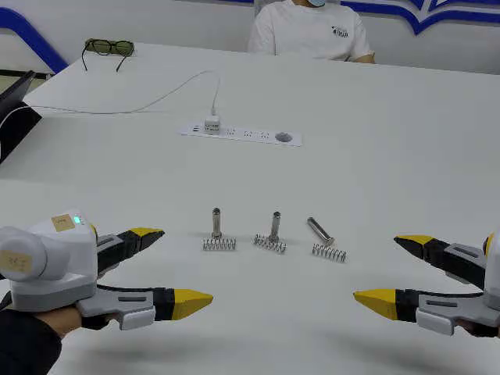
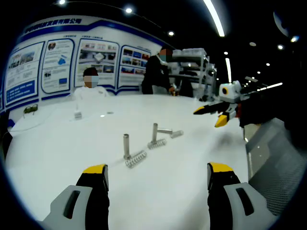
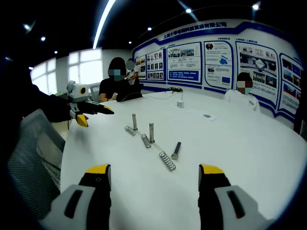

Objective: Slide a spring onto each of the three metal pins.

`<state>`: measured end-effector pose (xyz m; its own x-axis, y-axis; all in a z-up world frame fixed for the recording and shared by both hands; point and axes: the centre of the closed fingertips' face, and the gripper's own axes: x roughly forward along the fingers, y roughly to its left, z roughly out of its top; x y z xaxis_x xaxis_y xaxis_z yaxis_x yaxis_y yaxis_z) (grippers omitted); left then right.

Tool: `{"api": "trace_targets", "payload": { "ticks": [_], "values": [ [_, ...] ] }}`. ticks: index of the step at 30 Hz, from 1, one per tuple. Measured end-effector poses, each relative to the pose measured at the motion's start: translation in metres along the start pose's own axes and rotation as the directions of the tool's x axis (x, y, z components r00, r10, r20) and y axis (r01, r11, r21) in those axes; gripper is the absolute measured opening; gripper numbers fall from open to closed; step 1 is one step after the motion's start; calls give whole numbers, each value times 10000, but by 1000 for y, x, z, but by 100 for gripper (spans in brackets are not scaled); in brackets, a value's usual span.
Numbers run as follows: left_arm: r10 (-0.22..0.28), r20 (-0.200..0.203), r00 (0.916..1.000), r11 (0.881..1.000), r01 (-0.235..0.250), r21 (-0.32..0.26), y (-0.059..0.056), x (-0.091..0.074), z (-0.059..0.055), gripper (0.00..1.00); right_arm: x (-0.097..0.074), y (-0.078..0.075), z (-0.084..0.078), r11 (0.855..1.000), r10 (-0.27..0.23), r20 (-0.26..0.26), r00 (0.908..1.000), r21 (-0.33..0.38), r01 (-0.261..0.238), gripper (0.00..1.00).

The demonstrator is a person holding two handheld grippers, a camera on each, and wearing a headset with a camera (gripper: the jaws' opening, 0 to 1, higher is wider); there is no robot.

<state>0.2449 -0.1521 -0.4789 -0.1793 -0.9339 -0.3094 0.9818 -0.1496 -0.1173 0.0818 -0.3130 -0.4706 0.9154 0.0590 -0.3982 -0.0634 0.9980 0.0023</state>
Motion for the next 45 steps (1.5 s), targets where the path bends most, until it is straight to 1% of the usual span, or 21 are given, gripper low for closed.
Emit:
{"api": "trace_targets", "payload": {
  "ticks": [27,45],
  "values": [
    [-37,-2,10000,10000,37,-8,0,1,0,85,-1,-3,0,9999,-100,6,9999,89,100,74],
    [-61,-9,10000,10000,61,-37,1,3,0,85,-2,-4,-1,9998,-154,-94,9998,149,155,73]
  ]
}}
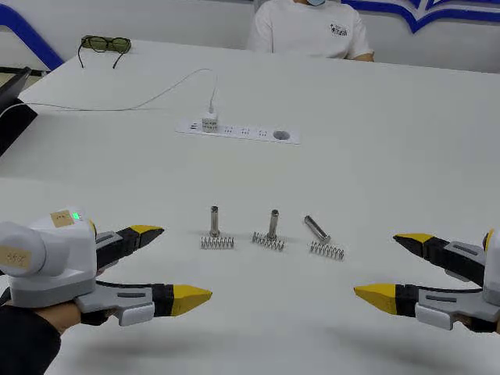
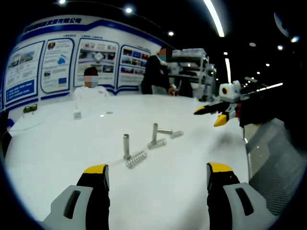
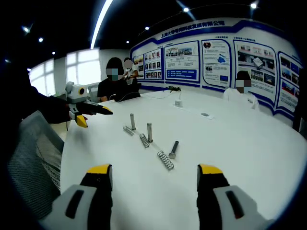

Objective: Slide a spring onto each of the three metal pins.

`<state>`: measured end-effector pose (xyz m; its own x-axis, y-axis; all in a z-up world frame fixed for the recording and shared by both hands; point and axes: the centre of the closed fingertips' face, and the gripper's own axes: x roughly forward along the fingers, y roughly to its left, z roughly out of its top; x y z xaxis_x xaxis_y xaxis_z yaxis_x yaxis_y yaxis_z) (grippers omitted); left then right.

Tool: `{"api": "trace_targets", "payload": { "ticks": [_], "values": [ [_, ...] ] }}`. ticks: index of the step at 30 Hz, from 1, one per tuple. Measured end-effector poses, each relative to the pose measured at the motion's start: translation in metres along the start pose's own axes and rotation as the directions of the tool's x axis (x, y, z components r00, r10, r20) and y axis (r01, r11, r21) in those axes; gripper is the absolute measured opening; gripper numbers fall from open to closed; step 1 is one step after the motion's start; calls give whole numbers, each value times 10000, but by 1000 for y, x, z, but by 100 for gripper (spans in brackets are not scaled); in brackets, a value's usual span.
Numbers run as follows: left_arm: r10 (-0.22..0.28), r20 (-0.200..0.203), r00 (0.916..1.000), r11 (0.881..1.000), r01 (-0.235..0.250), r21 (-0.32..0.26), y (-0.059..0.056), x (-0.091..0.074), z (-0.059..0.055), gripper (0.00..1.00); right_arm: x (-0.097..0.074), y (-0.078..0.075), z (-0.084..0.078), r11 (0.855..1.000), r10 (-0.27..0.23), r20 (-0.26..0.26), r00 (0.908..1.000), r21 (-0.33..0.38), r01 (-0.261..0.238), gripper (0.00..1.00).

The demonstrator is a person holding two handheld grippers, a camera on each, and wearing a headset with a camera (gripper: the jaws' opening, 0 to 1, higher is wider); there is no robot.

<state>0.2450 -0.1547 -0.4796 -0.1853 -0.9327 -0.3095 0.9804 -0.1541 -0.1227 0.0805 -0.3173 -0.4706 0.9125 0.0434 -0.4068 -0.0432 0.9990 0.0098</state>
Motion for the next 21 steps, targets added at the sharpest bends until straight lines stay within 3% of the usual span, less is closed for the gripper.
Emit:
{"api": "trace_targets", "payload": {
  "ticks": [21],
  "values": [
    [-14,-20,10000,10000,14,-24,0,0,0,85,5,-7,4,10000,-72,-114,9999,53,73,70]
  ]
}}
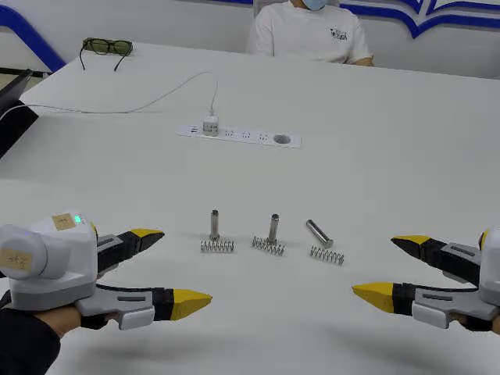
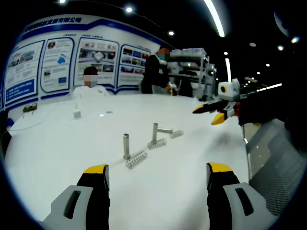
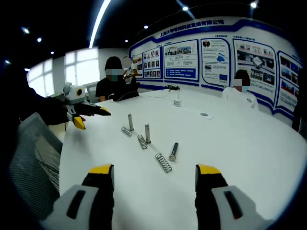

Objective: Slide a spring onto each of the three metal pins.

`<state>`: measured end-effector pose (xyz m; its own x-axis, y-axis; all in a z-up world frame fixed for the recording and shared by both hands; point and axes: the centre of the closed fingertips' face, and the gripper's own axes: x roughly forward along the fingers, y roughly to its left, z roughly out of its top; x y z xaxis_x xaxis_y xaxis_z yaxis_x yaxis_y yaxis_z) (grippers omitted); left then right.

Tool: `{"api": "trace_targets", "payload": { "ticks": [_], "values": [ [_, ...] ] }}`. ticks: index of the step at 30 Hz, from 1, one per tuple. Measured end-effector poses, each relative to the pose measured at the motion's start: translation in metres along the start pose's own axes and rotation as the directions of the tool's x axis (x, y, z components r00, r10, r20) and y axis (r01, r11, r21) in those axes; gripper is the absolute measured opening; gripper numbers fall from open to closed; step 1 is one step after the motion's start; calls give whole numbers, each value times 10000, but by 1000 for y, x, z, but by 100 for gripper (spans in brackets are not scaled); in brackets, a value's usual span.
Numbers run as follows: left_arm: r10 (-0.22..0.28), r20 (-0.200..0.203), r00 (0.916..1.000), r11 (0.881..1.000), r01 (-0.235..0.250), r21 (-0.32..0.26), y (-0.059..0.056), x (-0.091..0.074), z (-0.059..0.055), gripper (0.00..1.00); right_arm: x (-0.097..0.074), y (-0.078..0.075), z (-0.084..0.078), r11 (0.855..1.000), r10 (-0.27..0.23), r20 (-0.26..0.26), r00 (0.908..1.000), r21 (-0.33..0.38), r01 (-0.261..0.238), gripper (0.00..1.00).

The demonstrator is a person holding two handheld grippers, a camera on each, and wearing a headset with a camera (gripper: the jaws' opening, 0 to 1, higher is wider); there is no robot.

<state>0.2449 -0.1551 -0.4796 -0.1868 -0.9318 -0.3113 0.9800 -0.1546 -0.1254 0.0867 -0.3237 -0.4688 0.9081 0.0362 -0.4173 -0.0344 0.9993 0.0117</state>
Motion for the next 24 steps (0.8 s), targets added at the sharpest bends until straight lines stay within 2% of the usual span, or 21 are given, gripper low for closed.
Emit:
{"api": "trace_targets", "payload": {
  "ticks": [9,24],
  "values": [
    [-17,-6,10000,10000,17,5,1,1,0,85,8,-1,12,9999,-18,-8,10000,-121,18,67],
    [-5,14,10000,10000,5,-4,1,2,0,84,25,-9,20,9993,-59,-335,9994,-384,46,63]
  ]
}}
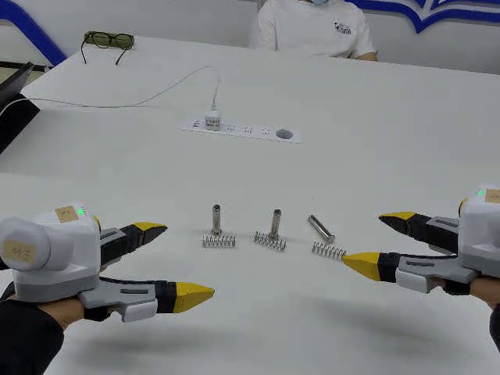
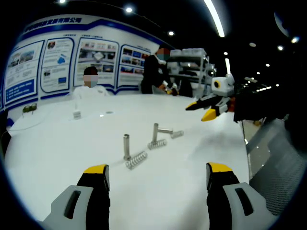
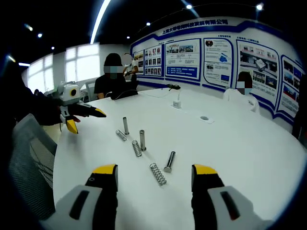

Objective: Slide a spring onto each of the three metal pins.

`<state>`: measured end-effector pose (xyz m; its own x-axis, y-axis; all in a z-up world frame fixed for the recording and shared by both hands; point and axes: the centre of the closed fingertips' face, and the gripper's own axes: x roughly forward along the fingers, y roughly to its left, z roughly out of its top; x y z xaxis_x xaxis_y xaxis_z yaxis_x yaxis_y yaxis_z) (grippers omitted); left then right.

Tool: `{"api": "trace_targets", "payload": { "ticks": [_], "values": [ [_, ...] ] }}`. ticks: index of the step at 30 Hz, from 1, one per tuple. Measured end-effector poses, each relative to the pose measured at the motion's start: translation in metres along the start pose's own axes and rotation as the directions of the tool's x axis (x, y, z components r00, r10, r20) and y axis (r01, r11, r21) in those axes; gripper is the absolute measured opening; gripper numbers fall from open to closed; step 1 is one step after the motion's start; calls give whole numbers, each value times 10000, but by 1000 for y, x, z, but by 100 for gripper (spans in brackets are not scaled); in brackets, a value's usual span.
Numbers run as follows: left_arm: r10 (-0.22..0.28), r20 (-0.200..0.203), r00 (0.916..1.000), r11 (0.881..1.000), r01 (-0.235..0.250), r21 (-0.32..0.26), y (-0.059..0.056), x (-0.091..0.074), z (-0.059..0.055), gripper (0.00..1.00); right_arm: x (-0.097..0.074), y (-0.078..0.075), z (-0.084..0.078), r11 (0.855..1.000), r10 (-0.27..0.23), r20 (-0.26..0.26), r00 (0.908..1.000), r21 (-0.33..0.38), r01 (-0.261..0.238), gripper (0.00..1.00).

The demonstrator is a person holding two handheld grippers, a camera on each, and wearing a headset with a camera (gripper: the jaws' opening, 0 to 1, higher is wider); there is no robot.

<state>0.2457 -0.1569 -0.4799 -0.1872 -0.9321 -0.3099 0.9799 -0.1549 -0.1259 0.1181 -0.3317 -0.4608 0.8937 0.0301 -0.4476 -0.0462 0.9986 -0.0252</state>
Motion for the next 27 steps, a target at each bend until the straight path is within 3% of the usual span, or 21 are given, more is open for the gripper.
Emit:
{"api": "trace_targets", "payload": {
  "ticks": [14,27],
  "values": [
    [-8,-19,10000,10000,8,-4,-1,1,0,84,20,-14,12,9993,-312,-320,9990,210,319,54],
    [26,-66,10000,10000,-26,-62,0,0,-2,84,45,-29,12,9966,-690,-1015,9924,374,731,42]
  ]
}}
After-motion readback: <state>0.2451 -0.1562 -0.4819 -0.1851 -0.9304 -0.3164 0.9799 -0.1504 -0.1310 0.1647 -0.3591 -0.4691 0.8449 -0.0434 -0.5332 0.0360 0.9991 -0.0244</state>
